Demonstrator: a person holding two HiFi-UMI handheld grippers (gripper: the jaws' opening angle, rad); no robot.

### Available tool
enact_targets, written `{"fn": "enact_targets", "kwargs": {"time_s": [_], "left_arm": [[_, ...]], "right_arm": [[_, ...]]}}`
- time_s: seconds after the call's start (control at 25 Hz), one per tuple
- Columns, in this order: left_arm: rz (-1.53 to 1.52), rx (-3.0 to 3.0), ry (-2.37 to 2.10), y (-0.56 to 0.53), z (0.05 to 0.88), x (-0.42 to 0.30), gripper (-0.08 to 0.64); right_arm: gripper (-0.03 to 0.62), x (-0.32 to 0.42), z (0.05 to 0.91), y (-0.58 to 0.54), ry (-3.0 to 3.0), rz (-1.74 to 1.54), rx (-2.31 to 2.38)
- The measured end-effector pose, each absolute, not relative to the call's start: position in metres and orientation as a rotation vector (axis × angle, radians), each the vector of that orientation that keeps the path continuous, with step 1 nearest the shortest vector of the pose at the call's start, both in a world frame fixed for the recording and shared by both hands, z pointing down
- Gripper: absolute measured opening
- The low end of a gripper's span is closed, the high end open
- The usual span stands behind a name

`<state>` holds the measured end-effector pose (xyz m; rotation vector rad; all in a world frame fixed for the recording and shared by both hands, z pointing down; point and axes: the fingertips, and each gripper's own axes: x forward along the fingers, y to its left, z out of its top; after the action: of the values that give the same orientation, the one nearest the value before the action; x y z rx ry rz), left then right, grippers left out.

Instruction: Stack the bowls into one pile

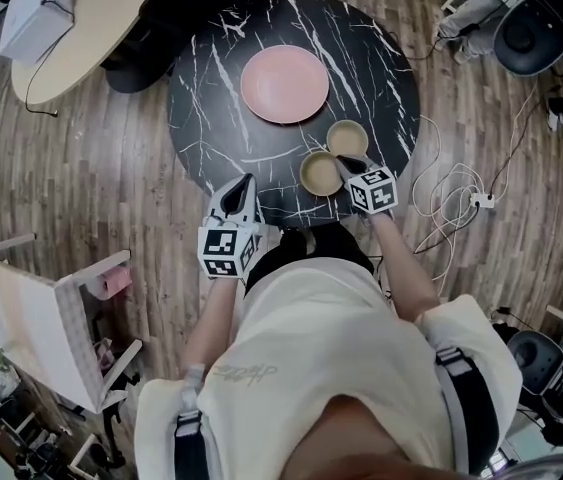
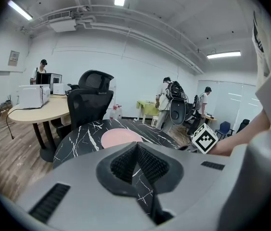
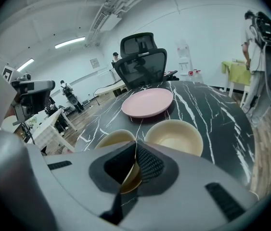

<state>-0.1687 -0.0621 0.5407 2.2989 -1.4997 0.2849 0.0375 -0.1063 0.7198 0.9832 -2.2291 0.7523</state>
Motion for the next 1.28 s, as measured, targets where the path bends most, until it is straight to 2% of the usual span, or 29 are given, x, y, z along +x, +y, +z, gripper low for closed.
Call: {"fn": "enact_targets", "kwargs": {"time_s": [1.28], "left_arm": [[0.304,2.242,-1.451,-0.067,0.565,-0.163,0.02]], "right_arm": [[0.022,0.041,0.75,-0.101,-2.193,0.749,0.97]]}}
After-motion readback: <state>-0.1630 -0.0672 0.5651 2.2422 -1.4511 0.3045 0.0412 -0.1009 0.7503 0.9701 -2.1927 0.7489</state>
